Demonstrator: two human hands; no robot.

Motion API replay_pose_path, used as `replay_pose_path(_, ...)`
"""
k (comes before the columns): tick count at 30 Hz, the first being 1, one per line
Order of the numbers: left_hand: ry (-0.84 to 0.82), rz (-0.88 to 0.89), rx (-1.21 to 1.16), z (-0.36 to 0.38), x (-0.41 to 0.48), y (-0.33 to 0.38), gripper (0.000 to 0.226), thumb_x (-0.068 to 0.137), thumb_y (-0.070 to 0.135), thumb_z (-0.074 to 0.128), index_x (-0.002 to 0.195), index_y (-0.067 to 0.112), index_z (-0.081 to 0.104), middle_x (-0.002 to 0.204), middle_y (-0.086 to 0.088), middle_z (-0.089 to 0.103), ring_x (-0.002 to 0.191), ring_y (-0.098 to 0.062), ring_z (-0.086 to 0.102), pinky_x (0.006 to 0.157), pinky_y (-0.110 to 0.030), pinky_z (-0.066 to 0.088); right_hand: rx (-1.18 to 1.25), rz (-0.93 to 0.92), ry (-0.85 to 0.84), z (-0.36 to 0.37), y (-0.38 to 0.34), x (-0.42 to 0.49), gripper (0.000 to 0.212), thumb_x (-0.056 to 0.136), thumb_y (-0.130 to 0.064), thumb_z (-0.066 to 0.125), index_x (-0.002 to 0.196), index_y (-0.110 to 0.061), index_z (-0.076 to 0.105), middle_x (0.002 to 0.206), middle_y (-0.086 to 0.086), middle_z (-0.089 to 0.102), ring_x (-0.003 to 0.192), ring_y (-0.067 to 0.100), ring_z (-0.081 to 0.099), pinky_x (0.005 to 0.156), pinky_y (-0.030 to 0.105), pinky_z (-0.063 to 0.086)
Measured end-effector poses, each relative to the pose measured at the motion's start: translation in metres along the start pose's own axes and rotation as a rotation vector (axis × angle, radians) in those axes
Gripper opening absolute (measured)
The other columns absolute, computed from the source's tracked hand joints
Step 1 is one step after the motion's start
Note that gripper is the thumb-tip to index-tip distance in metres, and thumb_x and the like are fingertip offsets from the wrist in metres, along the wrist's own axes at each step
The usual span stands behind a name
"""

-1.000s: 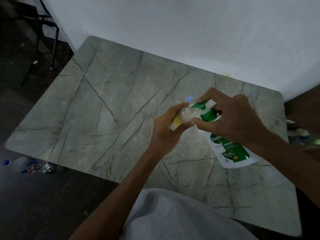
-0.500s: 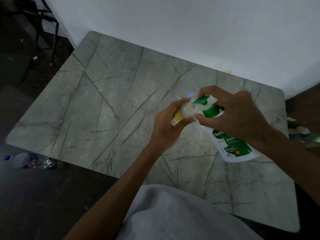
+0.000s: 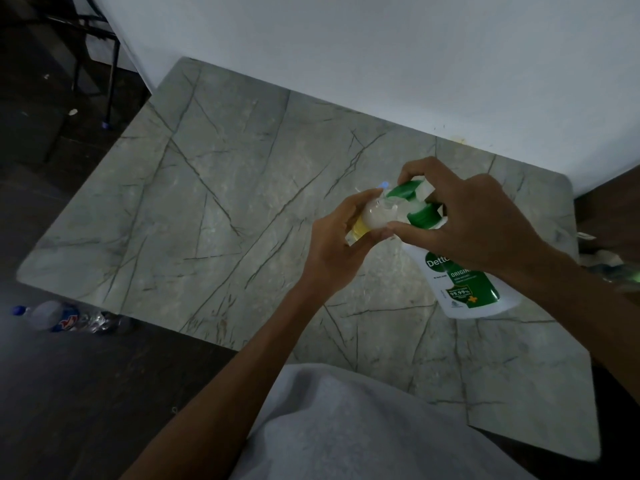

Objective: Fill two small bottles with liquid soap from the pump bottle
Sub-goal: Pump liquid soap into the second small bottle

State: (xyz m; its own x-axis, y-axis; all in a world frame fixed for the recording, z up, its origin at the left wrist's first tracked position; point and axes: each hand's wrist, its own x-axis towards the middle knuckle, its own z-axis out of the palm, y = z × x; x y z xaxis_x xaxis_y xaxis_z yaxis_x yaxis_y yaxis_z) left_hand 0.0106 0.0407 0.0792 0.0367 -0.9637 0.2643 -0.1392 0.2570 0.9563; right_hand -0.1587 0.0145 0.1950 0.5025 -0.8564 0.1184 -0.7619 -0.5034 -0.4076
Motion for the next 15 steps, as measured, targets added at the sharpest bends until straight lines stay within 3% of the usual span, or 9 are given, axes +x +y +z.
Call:
replay_pose_path(7,0.000,-0.012,0.006,-0.0006,0.0002,-0.0009,0.055,0.084,0.018,0.077,0.133,0.004,0.054,0.124,-0.012,0.067,0.111,-0.019,0.068,0.088,-0.042,0.060,0.030,-0.041,-0.002,0.0033,0.0034,-0.0014,0.062,0.071,-0.062,0.066,0.117,-0.025,0.048,0.079,-0.003,0.069,0.053,0.002,0.062,0.048,0.011,0.047)
replay_pose_path(12,0.009,-0.031,-0.007,-0.0011,0.0010,0.0003,0.054,0.084,0.017,0.078,0.132,0.005,0.055,0.123,-0.010,0.068,0.109,-0.017,0.069,0.087,-0.042,0.060,0.073,-0.037,-0.003,0.0064,0.0047,-0.0034,0.067,0.065,-0.053,0.077,0.119,-0.024,0.048,0.079,-0.009,0.065,0.059,0.000,0.063,0.054,0.016,0.052)
replay_pose_path(15,0.008,-0.028,0.005,-0.0014,0.0018,0.0022,0.054,0.083,0.017,0.078,0.131,0.005,0.055,0.122,-0.009,0.068,0.108,-0.015,0.069,0.087,-0.038,0.060,0.155,-0.027,-0.048,0.0066,0.0064,-0.0032,0.070,0.065,-0.049,0.079,0.122,-0.024,0.048,0.083,-0.012,0.064,0.066,-0.006,0.063,0.058,0.011,0.053)
